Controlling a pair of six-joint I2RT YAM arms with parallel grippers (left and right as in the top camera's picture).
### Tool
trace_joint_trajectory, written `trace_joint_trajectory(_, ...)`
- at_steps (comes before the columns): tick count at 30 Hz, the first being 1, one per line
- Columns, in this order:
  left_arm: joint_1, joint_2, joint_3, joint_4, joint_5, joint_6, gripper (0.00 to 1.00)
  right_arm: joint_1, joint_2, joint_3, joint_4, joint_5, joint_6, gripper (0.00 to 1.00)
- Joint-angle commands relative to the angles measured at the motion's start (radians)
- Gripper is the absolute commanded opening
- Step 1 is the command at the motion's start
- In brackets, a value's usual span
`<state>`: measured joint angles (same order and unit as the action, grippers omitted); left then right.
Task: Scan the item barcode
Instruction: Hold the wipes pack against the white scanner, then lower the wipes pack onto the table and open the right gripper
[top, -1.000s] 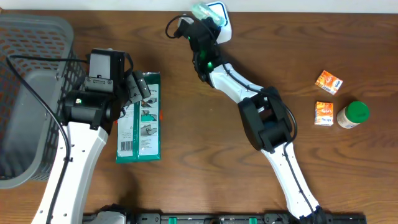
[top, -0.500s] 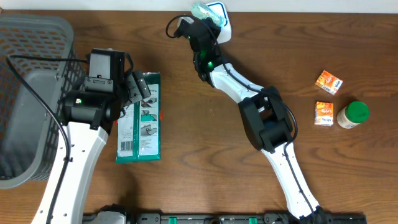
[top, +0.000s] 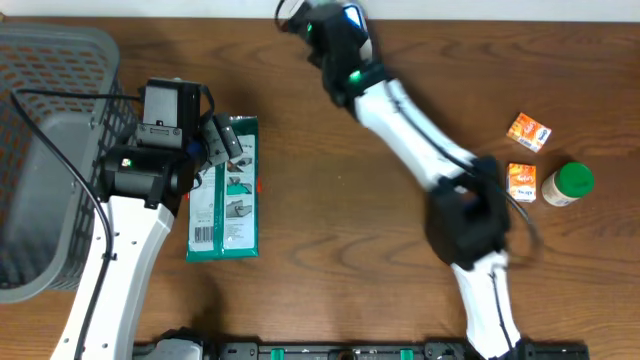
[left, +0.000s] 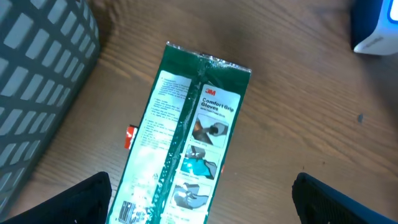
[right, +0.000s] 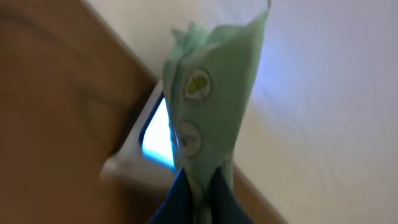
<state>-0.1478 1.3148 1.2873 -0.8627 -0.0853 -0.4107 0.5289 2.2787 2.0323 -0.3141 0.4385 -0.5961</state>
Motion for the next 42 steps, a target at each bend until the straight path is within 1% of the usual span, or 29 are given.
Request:
trace_joint_trajectory(1,0.003,-0.002,0.013,0.001,-0.013,0.013,0.93,-0.052,-0.264,0.016,-0.214,-0.197,0.295,0.01)
trace_joint_trajectory(5,0.003,-0.002,0.013,0.001,-0.013,0.013,0.93,-0.135,-0.415,0.016,-0.49,-0.424,0.419,0.01)
trace_joint_trajectory(8,0.003,-0.002,0.013,0.001,-0.013,0.013,0.93,-0.212,-0.489,0.016,-0.645,-0.546,0.472,0.01)
trace_joint_trajectory(11,0.003,-0.002,0.013,0.001,-0.013,0.013,0.93,-0.293,-0.528,0.016,-0.795,-0.66,0.494,0.01)
trace_joint_trajectory(13,0.003,-0.002,0.013,0.001,-0.013,0.013,0.93,-0.336,-0.533,0.016,-0.893,-0.701,0.494,0.01)
trace_joint_trajectory(16,0.003,-0.002,0.013,0.001,-0.013,0.013,0.93,-0.393,-0.525,0.006,-1.035,-0.71,0.494,0.01)
trace_joint_trajectory(20,0.003,-0.002,0.013,0.001,-0.013,0.013,0.93,-0.442,-0.524,-0.077,-1.116,-0.708,0.494,0.01)
trace_joint_trajectory(24,0.003,-0.002,0.013,0.001,-0.013,0.013,0.93,-0.476,-0.524,-0.257,-1.094,-0.709,0.494,0.01)
trace_joint_trajectory(29,0.003,-0.002,0.013,0.001,-0.013,0.013,0.93,-0.504,-0.524,-0.46,-0.948,-0.688,0.519,0.01)
trace_joint_trajectory(33,0.003,-0.002,0.013,0.001,-0.013,0.013,0.93,-0.525,-0.524,-0.606,-0.794,-0.536,0.603,0.01)
trace_joint_trajectory(38,0.003,-0.002,0.013,0.001,-0.013,0.013,0.93,-0.543,-0.524,-0.732,-0.615,-0.368,0.603,0.01)
trace_joint_trajectory(42,0.003,-0.002,0.013,0.001,-0.013,0.013,0.93,-0.543,-0.524,-0.8,-0.528,-0.286,0.603,0.01)
